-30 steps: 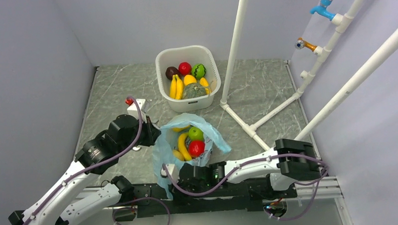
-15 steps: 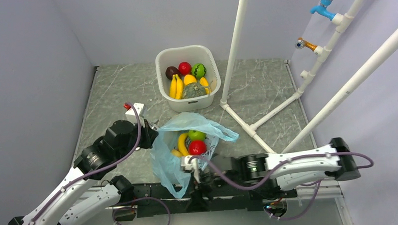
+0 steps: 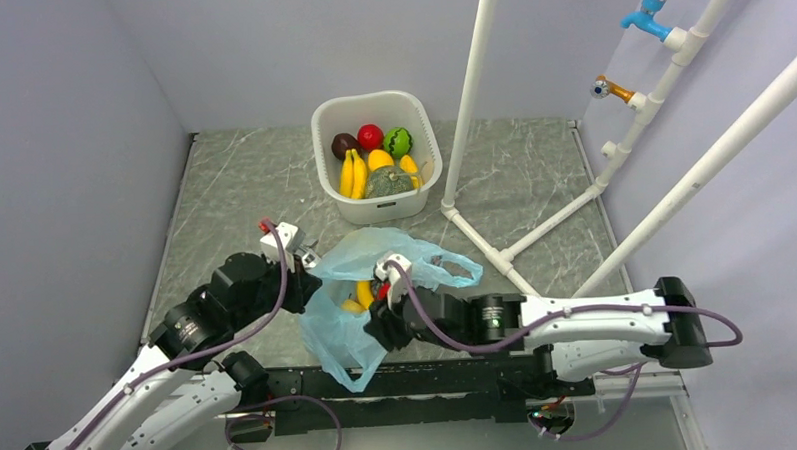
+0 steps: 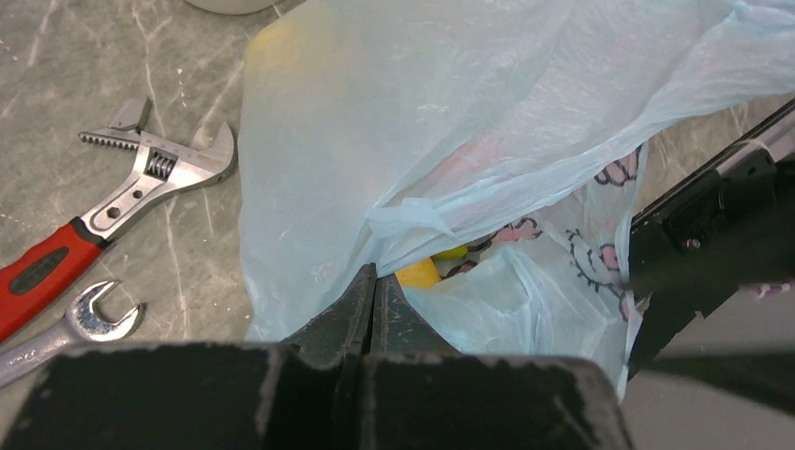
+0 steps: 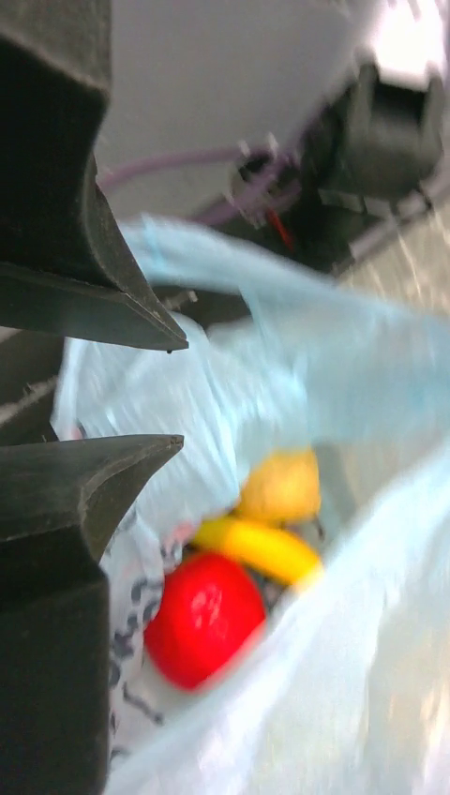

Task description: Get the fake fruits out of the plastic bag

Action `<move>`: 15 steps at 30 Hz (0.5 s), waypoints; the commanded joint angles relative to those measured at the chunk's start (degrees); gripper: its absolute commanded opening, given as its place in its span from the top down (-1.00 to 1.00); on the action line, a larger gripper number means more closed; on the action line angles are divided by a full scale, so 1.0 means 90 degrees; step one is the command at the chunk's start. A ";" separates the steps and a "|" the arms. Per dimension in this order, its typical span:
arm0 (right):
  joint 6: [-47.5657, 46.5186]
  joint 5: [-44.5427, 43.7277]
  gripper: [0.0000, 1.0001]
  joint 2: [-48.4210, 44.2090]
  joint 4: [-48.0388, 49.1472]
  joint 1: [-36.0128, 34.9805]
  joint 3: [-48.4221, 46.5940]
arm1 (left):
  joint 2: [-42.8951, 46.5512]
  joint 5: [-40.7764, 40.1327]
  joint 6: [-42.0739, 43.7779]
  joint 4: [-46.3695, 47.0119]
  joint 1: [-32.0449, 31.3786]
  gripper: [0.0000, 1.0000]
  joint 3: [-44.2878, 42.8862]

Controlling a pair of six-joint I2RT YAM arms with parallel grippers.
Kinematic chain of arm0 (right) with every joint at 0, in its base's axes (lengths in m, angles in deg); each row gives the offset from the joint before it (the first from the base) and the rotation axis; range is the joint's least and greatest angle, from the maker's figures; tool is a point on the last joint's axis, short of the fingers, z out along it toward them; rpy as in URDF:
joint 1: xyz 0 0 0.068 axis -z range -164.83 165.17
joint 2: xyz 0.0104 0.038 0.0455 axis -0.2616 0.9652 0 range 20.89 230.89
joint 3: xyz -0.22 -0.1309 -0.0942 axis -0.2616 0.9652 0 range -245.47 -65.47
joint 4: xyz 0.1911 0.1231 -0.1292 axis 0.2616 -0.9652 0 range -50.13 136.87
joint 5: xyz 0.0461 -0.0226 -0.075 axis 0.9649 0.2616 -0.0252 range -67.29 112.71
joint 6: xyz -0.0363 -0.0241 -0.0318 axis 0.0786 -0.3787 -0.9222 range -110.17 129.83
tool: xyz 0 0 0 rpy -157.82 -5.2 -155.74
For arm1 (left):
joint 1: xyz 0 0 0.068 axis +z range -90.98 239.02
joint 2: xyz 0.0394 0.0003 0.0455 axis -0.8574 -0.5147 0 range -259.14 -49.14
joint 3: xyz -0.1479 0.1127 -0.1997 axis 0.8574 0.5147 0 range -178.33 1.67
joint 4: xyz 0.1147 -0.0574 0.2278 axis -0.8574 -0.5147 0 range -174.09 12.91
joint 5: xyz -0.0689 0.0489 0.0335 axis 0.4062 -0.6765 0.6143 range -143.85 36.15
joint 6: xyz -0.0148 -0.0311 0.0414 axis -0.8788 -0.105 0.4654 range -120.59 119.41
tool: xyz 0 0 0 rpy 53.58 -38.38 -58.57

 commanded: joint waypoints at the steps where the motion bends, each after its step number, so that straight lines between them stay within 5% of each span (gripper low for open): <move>1: 0.0555 -0.0636 0.17 0.0387 0.0103 0.0772 0.0071 | 0.0261 0.0265 0.0449 0.0271 0.0017 1.00 0.0146; 10: 0.1083 -0.1925 0.29 0.1599 0.0240 0.0928 0.0316 | 0.0862 -0.0221 0.0655 0.0719 0.0020 1.00 0.0277; 15: 0.1326 -0.2385 -0.04 0.2029 -0.0160 0.0984 0.0355 | 0.1121 -0.0382 0.0655 0.0753 0.0016 1.00 0.0397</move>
